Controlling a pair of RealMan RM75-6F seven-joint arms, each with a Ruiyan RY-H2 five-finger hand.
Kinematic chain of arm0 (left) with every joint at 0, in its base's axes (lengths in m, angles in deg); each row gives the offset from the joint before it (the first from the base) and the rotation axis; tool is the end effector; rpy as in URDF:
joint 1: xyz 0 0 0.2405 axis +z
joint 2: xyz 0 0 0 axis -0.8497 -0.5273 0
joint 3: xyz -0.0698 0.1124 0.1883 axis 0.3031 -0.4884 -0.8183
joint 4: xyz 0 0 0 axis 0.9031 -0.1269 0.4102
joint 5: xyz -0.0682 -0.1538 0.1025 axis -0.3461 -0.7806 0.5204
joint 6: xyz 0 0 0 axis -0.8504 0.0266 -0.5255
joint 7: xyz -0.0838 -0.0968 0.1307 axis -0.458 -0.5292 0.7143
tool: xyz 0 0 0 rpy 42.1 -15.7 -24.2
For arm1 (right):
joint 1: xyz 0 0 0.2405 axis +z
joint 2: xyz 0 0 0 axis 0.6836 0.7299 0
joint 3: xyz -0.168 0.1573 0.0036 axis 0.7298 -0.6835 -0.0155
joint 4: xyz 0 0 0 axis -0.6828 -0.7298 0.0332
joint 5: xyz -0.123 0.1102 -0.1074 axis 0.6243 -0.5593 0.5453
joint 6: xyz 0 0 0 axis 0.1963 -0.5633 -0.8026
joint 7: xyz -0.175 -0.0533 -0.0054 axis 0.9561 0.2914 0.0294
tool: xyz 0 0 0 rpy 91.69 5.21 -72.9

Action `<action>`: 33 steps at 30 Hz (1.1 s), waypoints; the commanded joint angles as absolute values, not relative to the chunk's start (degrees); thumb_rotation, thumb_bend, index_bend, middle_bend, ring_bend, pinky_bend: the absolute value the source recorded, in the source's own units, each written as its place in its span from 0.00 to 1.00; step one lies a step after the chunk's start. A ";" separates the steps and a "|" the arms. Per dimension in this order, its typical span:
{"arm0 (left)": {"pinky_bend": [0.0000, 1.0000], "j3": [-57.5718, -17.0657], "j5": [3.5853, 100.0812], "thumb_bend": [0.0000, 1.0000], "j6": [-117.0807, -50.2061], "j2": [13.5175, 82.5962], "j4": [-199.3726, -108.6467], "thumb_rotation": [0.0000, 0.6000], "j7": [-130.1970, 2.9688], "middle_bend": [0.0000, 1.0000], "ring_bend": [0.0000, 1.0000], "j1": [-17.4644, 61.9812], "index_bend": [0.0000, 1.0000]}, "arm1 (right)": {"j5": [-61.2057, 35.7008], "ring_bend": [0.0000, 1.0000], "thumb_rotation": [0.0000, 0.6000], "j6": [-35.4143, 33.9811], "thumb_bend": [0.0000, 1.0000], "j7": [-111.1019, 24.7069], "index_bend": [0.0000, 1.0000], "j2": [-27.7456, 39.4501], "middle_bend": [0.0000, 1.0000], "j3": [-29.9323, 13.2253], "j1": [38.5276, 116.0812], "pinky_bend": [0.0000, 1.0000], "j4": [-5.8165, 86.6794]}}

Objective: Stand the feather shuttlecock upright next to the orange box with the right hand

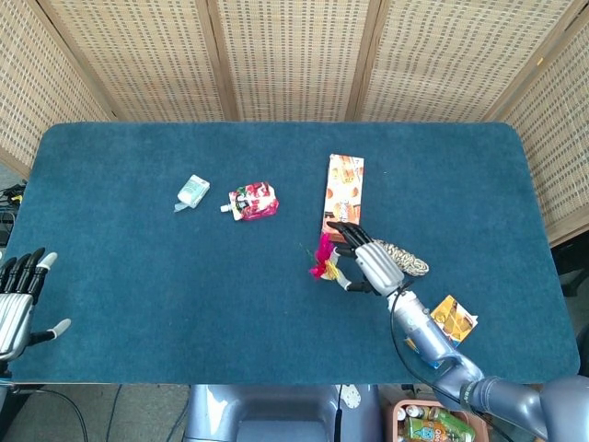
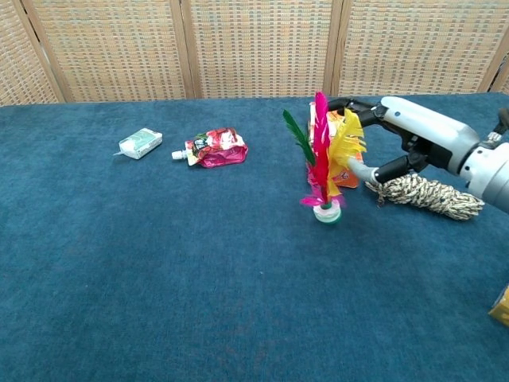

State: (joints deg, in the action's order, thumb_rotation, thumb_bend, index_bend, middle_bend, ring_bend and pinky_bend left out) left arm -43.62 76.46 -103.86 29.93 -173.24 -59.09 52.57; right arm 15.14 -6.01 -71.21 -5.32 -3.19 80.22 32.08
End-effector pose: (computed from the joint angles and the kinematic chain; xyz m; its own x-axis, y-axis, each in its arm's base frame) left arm -0.2830 0.2173 0.1513 0.4686 0.0231 0.8831 0.8834 -0.0188 -0.4683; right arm -0.1368 -0.3439 -0.0085 -0.0126 -0.2967 0.9549 -0.8730 -0.4624 -0.1552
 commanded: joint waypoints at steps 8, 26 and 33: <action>0.00 -44.14 77.48 0.00 -104.18 30.15 -173.64 1.00 -58.33 0.00 0.00 52.66 0.00 | 15.16 0.00 1.00 -5.42 0.49 -72.43 0.66 -3.30 0.06 -0.75 78.20 0.00 30.16; 0.00 -44.33 77.98 0.00 -104.71 30.37 -173.80 1.00 -57.78 0.00 0.00 52.91 0.00 | 21.86 0.00 1.00 -14.29 0.38 -75.41 0.09 0.06 0.06 2.92 75.09 0.00 30.20; 0.00 -44.46 78.33 0.00 -105.23 30.04 -174.13 1.00 -58.10 0.00 0.00 53.20 0.00 | 22.85 0.00 1.00 -18.39 0.12 -73.07 0.00 4.90 0.00 3.66 72.60 0.00 35.34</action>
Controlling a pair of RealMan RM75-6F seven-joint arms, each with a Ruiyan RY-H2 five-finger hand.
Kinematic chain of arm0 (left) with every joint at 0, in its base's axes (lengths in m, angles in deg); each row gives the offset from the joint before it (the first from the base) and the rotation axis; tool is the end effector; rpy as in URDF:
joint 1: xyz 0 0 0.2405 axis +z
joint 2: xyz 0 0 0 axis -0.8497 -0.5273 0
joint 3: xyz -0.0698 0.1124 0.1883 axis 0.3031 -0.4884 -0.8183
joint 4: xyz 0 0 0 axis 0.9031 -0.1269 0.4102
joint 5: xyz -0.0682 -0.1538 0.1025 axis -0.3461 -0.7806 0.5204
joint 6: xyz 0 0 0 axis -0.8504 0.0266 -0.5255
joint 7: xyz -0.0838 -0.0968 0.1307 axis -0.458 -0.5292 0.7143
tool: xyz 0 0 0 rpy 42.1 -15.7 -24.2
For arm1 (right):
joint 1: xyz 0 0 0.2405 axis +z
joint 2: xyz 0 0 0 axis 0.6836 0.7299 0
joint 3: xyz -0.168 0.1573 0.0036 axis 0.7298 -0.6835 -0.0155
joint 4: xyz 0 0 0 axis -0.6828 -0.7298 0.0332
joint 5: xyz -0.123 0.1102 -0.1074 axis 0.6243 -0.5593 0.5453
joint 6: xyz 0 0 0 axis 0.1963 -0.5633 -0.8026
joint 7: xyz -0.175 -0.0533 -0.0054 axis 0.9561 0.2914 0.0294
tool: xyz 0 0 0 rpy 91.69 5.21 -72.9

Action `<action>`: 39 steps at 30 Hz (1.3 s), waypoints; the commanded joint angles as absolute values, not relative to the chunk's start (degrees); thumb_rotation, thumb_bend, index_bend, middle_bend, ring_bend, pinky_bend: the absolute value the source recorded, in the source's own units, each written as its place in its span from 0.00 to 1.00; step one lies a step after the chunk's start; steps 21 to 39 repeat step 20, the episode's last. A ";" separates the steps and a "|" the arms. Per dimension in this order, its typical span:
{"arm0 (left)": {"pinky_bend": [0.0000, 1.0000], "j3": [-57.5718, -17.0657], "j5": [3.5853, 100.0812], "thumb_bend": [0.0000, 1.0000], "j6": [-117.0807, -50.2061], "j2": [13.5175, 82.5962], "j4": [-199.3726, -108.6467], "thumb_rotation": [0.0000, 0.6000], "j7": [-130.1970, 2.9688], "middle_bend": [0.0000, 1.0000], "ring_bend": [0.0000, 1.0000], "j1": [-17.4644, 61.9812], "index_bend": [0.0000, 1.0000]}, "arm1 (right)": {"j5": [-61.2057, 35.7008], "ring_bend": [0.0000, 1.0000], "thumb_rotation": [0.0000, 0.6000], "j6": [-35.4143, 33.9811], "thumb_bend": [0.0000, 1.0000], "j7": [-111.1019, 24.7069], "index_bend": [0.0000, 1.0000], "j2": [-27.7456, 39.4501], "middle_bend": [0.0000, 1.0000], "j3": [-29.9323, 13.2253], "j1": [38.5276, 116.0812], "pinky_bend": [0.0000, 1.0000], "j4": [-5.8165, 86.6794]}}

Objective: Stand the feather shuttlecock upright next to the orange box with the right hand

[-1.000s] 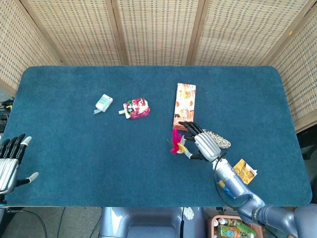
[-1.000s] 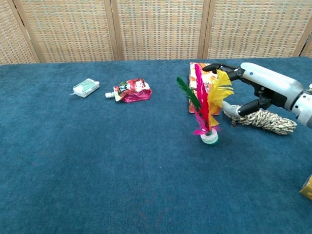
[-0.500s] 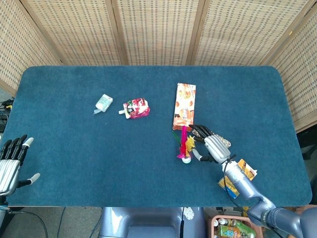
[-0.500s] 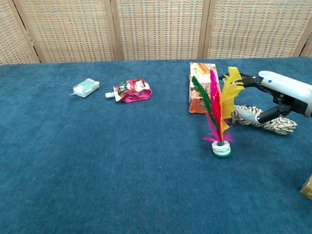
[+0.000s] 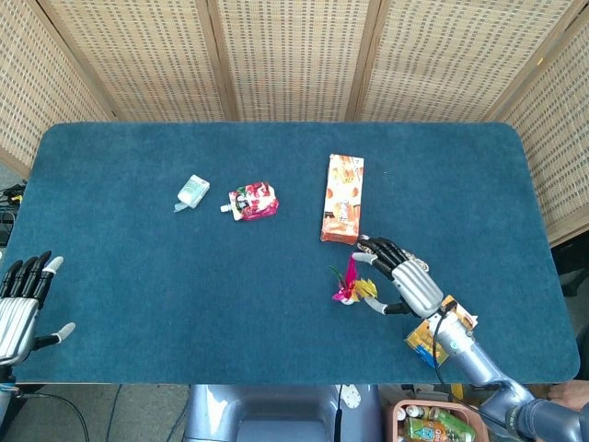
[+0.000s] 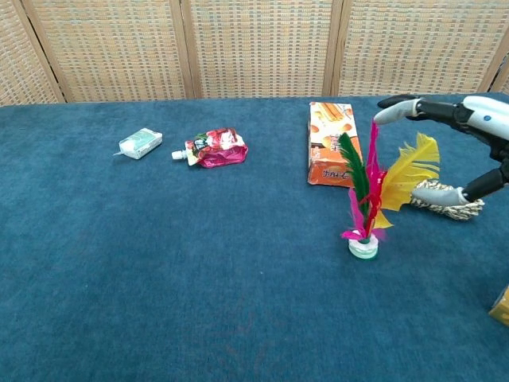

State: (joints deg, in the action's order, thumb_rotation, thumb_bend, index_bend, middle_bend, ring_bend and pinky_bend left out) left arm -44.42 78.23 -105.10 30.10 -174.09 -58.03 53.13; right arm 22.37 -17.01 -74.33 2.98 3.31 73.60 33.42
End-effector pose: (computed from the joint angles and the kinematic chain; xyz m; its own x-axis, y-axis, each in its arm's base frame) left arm -0.2766 0.2114 0.1481 0.4719 0.0179 0.8814 0.8812 -0.0411 -0.4710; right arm -0.1789 -0.3063 0.0367 0.0443 -0.2507 0.9671 -0.8468 -0.5231 -0.0968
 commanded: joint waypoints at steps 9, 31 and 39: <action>0.00 -43.90 79.42 0.00 -108.58 31.02 -173.22 1.00 -56.12 0.00 0.00 54.21 0.00 | 19.58 0.00 1.00 -23.61 0.00 -51.03 0.00 15.40 0.00 1.93 66.58 0.00 48.91; 0.00 -43.70 81.12 0.00 -109.56 32.45 -169.91 1.00 -57.96 0.00 0.00 53.96 0.00 | 14.67 0.00 1.00 -26.30 0.00 -32.78 0.00 18.91 0.00 3.10 58.48 0.00 57.06; 0.00 -43.70 81.12 0.00 -109.56 32.45 -169.91 1.00 -57.96 0.00 0.00 53.96 0.00 | 14.67 0.00 1.00 -26.30 0.00 -32.78 0.00 18.91 0.00 3.10 58.48 0.00 57.06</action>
